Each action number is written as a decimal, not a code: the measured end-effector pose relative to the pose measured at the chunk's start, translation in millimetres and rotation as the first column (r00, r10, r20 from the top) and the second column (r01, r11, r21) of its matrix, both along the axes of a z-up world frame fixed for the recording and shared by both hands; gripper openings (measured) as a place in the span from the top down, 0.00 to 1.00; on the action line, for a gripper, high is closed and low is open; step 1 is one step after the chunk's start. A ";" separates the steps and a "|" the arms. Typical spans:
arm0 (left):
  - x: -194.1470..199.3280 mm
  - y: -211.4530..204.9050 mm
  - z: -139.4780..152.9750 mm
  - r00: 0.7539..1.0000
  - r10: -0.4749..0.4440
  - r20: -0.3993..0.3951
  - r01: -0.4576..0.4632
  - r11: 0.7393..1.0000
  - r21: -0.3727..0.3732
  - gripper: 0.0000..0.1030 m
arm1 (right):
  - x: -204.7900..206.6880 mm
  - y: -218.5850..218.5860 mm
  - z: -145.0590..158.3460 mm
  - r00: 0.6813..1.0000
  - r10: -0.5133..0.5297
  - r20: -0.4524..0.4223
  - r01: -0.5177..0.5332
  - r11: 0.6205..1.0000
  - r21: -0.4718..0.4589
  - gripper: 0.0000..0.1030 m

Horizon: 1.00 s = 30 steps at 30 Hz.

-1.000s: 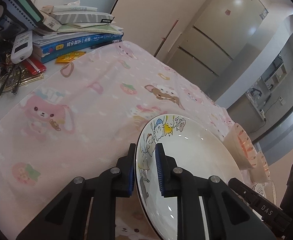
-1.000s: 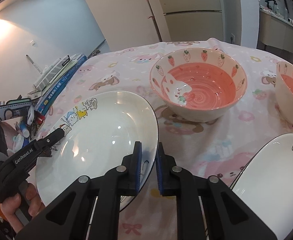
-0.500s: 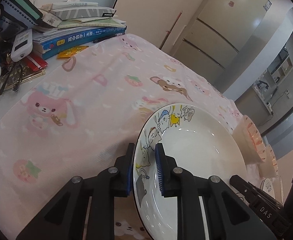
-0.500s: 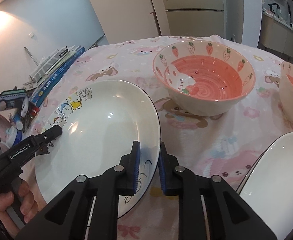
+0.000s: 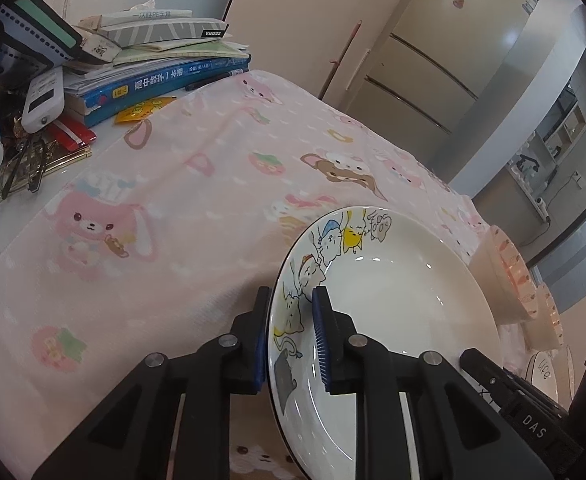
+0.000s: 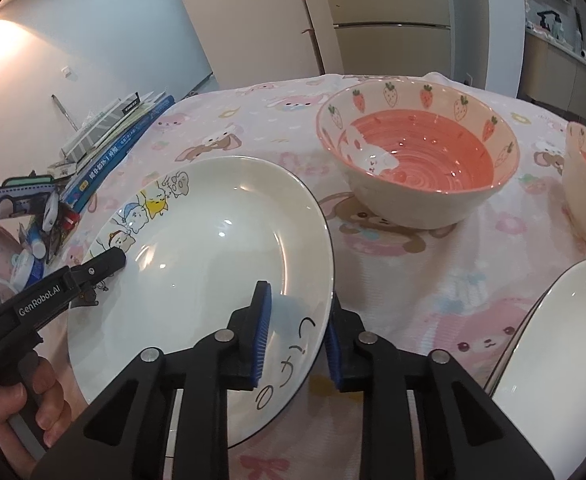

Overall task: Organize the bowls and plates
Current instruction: 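Lift the cartoon plate with both grippers and carry it over the 'life' plate stack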

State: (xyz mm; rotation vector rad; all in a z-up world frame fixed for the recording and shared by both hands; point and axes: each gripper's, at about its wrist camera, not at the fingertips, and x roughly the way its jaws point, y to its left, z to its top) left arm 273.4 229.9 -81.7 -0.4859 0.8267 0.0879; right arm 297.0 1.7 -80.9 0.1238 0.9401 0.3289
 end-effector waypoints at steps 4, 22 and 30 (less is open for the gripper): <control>-2.9 3.4 3.1 1.000 0.013 0.013 -0.013 1.000 0.002 0.82 | -1.2 -1.3 2.0 1.000 0.002 -0.013 -0.002 1.000 0.016 0.81; -40.9 -1.9 44.9 0.996 0.026 0.086 -0.023 0.999 -0.029 0.82 | -19.4 -9.8 40.7 0.999 0.033 0.016 -0.033 0.999 0.039 0.82; -65.0 -37.3 77.5 0.993 -0.026 0.114 0.026 1.000 0.002 0.82 | -45.2 -37.2 81.8 0.995 0.021 0.095 -0.026 0.998 0.056 0.83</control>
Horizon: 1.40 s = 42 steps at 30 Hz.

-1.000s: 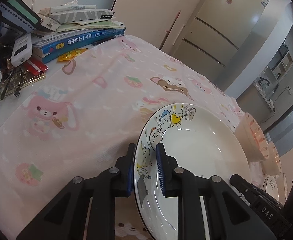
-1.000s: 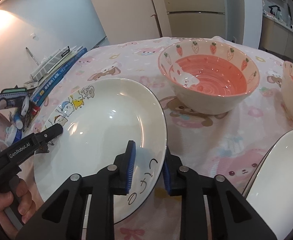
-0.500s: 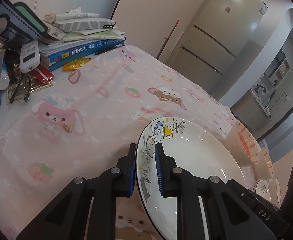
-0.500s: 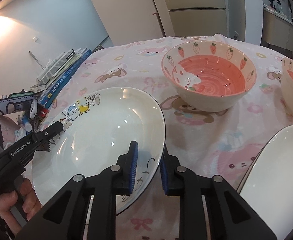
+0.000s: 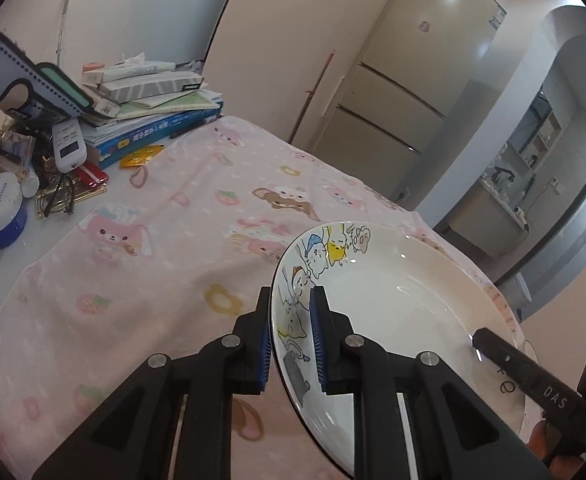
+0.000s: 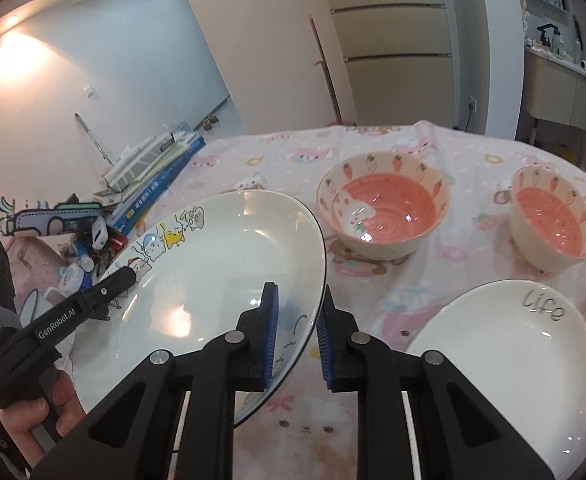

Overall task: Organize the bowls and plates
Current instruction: 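Lift the cartoon plate with both grippers and carry it over the 'life' plate stack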

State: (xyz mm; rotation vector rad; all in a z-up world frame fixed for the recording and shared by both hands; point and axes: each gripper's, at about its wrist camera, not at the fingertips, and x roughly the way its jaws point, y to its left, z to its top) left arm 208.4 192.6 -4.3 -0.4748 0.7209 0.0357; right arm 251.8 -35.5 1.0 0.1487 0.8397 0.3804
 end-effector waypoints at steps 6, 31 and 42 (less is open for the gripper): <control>-16.4 -34.2 20.7 0.998 -0.048 0.028 0.048 0.999 0.004 0.82 | -24.2 -32.7 25.6 0.998 -0.017 0.060 0.017 1.000 0.010 0.83; -42.8 -198.7 54.4 0.958 -0.281 0.059 0.276 0.958 0.080 0.82 | -92.2 -192.8 43.2 0.975 -0.191 0.114 0.189 0.982 0.027 0.83; -30.7 -233.3 29.5 0.948 -0.317 0.016 0.315 0.945 0.085 0.82 | -97.0 -230.9 23.9 0.968 -0.233 0.092 0.232 0.972 0.022 0.83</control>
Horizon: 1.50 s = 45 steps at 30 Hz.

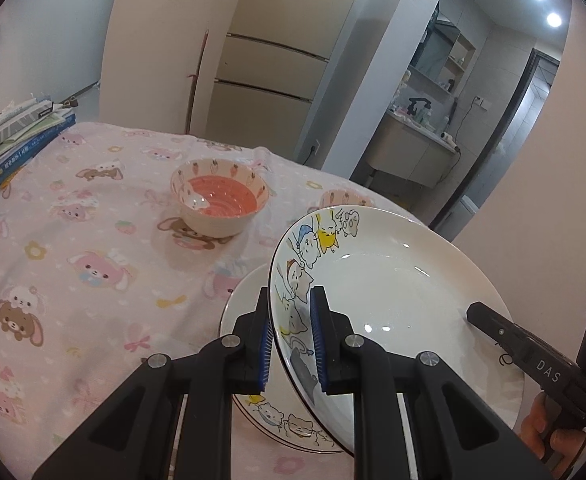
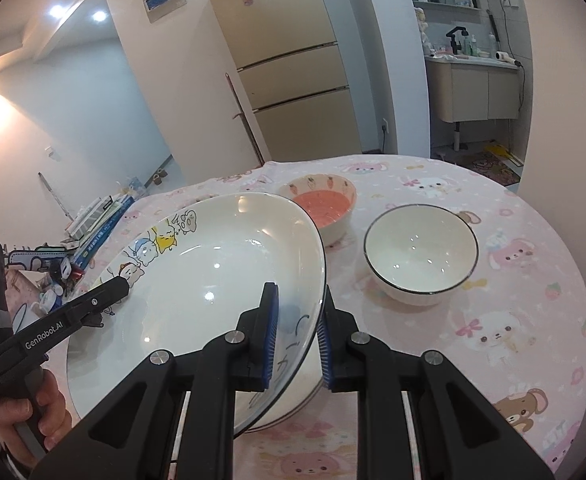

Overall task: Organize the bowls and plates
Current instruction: 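Lift the cartoon plate with both grippers and carry it over the 'life' plate stack, then lower the cartoon plate onto the 'life' plate stack with both grippers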

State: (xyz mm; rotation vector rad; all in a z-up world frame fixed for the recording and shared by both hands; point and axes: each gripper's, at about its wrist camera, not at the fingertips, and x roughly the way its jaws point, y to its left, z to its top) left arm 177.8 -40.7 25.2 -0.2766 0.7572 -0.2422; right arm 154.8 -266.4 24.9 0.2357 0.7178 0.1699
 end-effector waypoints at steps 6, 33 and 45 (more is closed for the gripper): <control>9.2 -6.4 -24.8 0.999 -0.002 -0.038 0.003 0.999 0.037 0.82 | 7.1 -7.8 -23.3 0.999 -0.010 -0.038 0.010 1.000 0.005 0.83; 18.1 6.5 -69.7 1.000 -0.003 0.020 0.002 0.998 0.067 0.82 | 28.3 18.2 -67.2 0.995 -0.014 -0.099 0.006 0.997 -0.083 0.81; 17.6 12.2 -69.6 0.999 -0.004 0.048 0.003 0.999 0.034 0.82 | 21.5 27.4 -69.7 0.999 -0.020 -0.026 0.016 0.985 -0.172 0.80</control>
